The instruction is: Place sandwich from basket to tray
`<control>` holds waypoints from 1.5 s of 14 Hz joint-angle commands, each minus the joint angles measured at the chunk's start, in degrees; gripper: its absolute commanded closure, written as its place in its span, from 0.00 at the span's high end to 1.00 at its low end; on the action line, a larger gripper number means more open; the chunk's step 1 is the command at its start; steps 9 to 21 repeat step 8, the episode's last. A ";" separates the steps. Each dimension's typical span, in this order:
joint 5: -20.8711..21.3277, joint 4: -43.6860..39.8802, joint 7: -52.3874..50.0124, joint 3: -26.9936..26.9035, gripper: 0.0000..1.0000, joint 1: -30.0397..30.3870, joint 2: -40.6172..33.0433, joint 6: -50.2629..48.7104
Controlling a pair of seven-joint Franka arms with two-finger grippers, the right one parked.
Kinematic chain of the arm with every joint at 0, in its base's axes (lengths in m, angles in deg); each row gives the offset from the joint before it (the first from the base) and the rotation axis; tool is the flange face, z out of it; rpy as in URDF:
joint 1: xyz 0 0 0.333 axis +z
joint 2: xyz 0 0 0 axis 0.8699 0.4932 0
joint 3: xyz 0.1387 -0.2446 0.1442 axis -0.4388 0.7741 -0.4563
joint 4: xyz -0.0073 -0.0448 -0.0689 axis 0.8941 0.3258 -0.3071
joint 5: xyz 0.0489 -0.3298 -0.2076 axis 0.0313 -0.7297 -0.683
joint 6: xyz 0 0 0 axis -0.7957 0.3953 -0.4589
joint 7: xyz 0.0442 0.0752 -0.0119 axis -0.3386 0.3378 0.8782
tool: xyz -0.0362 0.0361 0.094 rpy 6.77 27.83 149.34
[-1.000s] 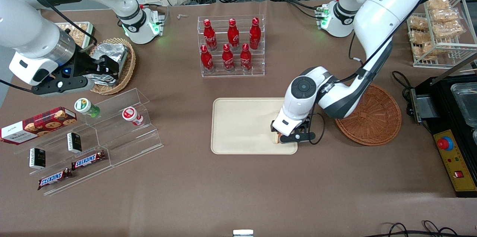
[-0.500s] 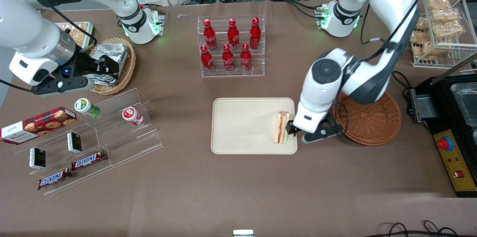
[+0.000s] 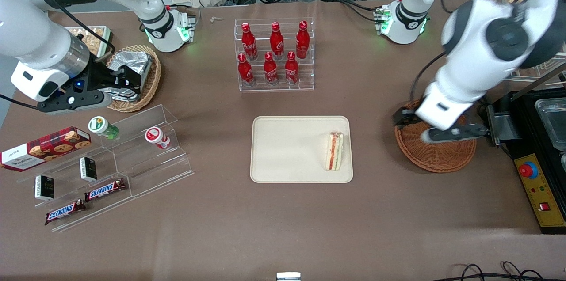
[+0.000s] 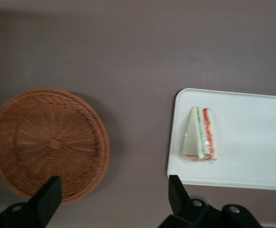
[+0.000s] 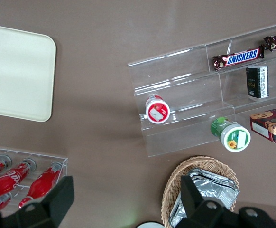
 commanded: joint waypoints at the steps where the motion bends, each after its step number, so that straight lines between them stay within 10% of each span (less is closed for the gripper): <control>1: -1.46 1.86 10.56 -4.76 1.00 -1.40 -3.03 -1.79; 8: -0.31 -2.78 31.48 -9.43 1.00 0.97 -1.64 -4.51; 21: -0.31 -2.78 31.48 -9.43 1.00 0.97 -1.64 -4.51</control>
